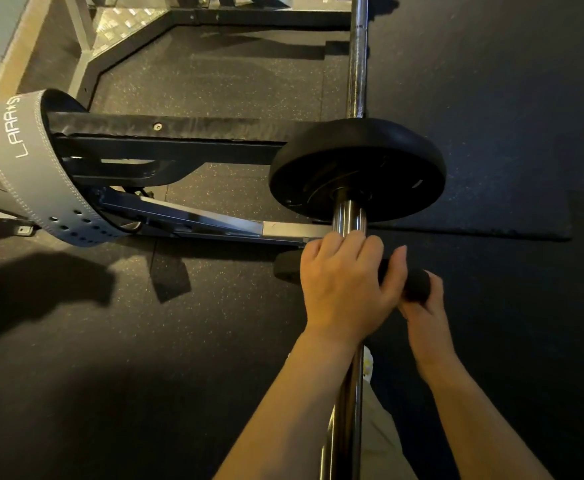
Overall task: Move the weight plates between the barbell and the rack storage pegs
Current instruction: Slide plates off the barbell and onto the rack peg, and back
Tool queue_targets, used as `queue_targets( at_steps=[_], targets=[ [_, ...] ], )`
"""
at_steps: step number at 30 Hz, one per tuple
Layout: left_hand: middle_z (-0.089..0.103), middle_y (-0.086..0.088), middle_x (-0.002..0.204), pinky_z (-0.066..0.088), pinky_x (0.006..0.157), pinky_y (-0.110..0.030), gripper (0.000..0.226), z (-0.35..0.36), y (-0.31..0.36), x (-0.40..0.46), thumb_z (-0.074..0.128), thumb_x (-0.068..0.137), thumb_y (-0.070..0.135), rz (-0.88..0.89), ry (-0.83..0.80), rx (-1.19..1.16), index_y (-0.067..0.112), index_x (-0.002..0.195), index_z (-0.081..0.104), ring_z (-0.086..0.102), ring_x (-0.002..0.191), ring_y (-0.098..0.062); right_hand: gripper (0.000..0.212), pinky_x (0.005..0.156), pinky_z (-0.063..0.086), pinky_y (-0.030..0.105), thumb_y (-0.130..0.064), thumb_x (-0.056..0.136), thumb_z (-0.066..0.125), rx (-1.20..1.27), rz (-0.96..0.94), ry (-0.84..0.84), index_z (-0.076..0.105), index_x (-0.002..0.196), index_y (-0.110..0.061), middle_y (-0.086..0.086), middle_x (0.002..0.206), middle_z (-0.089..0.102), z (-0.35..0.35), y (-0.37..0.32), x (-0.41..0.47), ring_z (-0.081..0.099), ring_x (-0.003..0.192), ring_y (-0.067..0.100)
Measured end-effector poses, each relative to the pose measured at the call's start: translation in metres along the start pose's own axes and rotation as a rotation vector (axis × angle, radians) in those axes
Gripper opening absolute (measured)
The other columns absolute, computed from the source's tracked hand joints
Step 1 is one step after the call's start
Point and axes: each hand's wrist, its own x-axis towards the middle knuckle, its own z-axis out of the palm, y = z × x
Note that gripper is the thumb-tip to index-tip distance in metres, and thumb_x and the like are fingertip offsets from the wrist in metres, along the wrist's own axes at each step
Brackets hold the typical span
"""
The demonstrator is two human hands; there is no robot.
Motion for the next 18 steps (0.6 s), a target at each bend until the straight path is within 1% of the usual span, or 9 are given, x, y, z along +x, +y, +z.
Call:
queue_targets(
  at_steps=[3, 5, 6, 8, 10, 12, 14, 16, 18],
  targets=[
    [0.051, 0.007, 0.066, 0.028, 0.068, -0.024, 0.034, -0.002, -0.007, -0.003, 0.045, 0.096, 0.041, 0.020, -0.002, -0.064, 0.021, 0.071, 0.058, 0.043, 0.064, -0.008, 0.033, 0.070, 0.037, 0.016, -0.009, 0.093, 0.053, -0.084, -0.059, -0.033, 0.040, 0.113, -0.032, -0.009, 0.104, 0.050, -0.004, -0.011, 0.000, 0.052, 0.090, -0.002],
    [0.045, 0.010, 0.065, 0.029, 0.064, -0.025, 0.033, -0.005, -0.016, -0.005, 0.042, 0.096, 0.040, -0.003, -0.013, -0.146, 0.023, 0.071, 0.054, 0.039, 0.062, -0.006, 0.034, 0.070, 0.037, 0.019, -0.012, 0.092, 0.056, -0.219, -0.142, -0.051, 0.040, 0.103, -0.039, -0.010, 0.102, 0.049, -0.007, -0.013, -0.003, 0.053, 0.089, 0.000],
    [0.042, 0.012, 0.064, 0.031, 0.062, -0.025, 0.032, -0.007, -0.021, -0.006, 0.041, 0.096, 0.040, -0.047, -0.030, -0.209, 0.024, 0.070, 0.052, 0.038, 0.060, -0.005, 0.033, 0.070, 0.037, 0.020, -0.016, 0.090, 0.059, -0.333, -0.190, -0.029, 0.040, 0.100, -0.041, -0.011, 0.100, 0.048, -0.007, -0.013, -0.007, 0.052, 0.089, 0.002],
    [0.044, 0.011, 0.065, 0.036, 0.063, -0.027, 0.032, -0.013, -0.035, -0.011, 0.038, 0.094, 0.043, -0.219, -0.119, -0.420, 0.025, 0.072, 0.051, 0.042, 0.061, -0.005, 0.031, 0.069, 0.035, 0.017, -0.024, 0.085, 0.064, -0.571, -0.327, 0.075, 0.041, 0.101, -0.038, -0.014, 0.095, 0.047, -0.004, -0.016, -0.017, 0.048, 0.085, 0.002],
    [0.053, 0.005, 0.073, 0.040, 0.071, -0.028, 0.036, -0.022, -0.051, -0.022, 0.036, 0.095, 0.047, -0.515, -0.239, -0.708, 0.022, 0.077, 0.056, 0.051, 0.071, -0.007, 0.033, 0.072, 0.031, 0.014, -0.030, 0.078, 0.067, -0.729, -0.511, 0.152, 0.049, 0.105, -0.027, -0.013, 0.095, 0.047, 0.004, -0.021, -0.027, 0.045, 0.084, 0.002],
    [0.057, 0.002, 0.080, 0.039, 0.077, -0.029, 0.038, -0.026, -0.065, -0.033, 0.035, 0.101, 0.041, -0.775, -0.302, -0.874, 0.020, 0.081, 0.060, 0.054, 0.079, -0.007, 0.039, 0.075, 0.033, 0.018, -0.036, 0.075, 0.066, -0.821, -0.671, 0.155, 0.053, 0.107, -0.019, -0.006, 0.100, 0.048, 0.012, -0.025, -0.034, 0.044, 0.089, 0.006],
    [0.057, -0.001, 0.082, 0.037, 0.078, -0.028, 0.038, -0.026, -0.072, -0.038, 0.034, 0.102, 0.035, -0.876, -0.308, -0.888, 0.019, 0.081, 0.061, 0.053, 0.082, -0.011, 0.041, 0.076, 0.035, 0.024, -0.041, 0.075, 0.065, -0.873, -0.737, 0.140, 0.053, 0.107, -0.018, -0.003, 0.099, 0.049, 0.019, -0.027, -0.035, 0.044, 0.089, 0.008],
    [0.057, -0.002, 0.083, 0.037, 0.079, -0.027, 0.038, -0.023, -0.071, -0.040, 0.034, 0.101, 0.035, -0.901, -0.290, -0.910, 0.020, 0.079, 0.060, 0.053, 0.083, -0.013, 0.043, 0.077, 0.035, 0.026, -0.045, 0.077, 0.061, -0.898, -0.758, 0.140, 0.051, 0.109, -0.019, 0.001, 0.101, 0.049, 0.021, -0.023, -0.033, 0.043, 0.089, 0.010],
    [0.057, -0.005, 0.088, 0.038, 0.083, -0.028, 0.038, -0.023, -0.070, -0.041, 0.032, 0.102, 0.036, -0.879, -0.292, -0.928, 0.020, 0.083, 0.061, 0.053, 0.088, -0.015, 0.043, 0.081, 0.036, 0.028, -0.047, 0.079, 0.056, -0.868, -0.785, 0.152, 0.049, 0.111, -0.018, 0.003, 0.103, 0.051, 0.021, -0.017, -0.029, 0.044, 0.092, 0.011]
  ],
)
